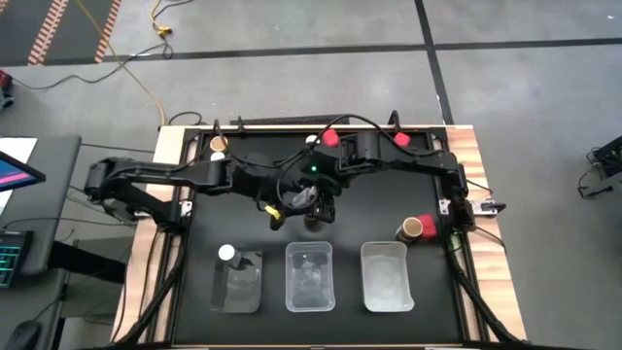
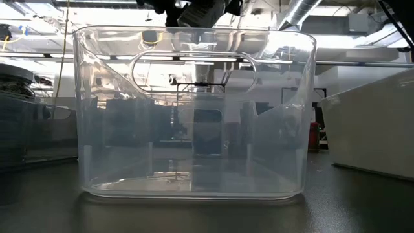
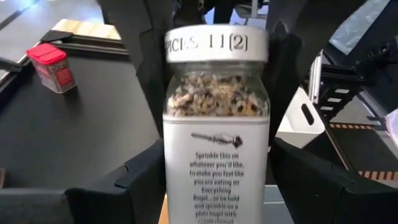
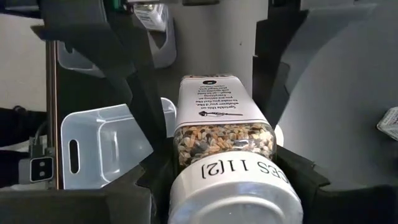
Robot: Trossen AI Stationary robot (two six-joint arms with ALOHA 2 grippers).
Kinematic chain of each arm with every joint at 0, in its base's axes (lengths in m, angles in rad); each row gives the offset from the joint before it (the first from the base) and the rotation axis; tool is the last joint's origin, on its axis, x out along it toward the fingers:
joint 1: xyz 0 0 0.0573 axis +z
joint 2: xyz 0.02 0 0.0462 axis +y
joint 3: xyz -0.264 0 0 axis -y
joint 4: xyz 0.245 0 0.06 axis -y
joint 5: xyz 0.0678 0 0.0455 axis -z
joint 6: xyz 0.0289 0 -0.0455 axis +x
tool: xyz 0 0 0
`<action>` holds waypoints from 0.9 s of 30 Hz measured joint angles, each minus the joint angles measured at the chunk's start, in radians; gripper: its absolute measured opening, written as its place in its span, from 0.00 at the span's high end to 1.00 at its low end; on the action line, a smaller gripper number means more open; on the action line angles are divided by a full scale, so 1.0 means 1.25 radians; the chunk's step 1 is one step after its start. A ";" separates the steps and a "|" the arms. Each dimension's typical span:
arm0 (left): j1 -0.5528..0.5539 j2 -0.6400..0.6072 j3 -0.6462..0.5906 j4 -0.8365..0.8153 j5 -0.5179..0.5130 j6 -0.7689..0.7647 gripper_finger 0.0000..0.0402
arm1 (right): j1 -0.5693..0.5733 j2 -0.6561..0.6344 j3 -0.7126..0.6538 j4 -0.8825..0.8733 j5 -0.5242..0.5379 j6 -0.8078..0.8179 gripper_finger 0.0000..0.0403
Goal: Sort spices by type
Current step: Put the right white seasoning bottle into the black bin
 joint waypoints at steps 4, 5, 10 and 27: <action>0.000 0.017 0.016 -0.002 0.001 -0.004 0.35 | 0.000 -0.001 0.000 -0.003 0.000 -0.010 0.45; 0.000 0.017 0.017 -0.003 0.003 -0.005 0.35 | 0.000 -0.001 0.000 -0.003 0.000 -0.010 0.45; 0.001 0.017 0.018 -0.001 0.007 -0.002 0.47 | 0.001 -0.002 0.001 -0.005 -0.004 -0.020 0.45; 0.002 0.017 0.018 -0.005 0.009 -0.002 0.52 | -0.006 -0.002 0.001 -0.004 -0.009 -0.019 0.42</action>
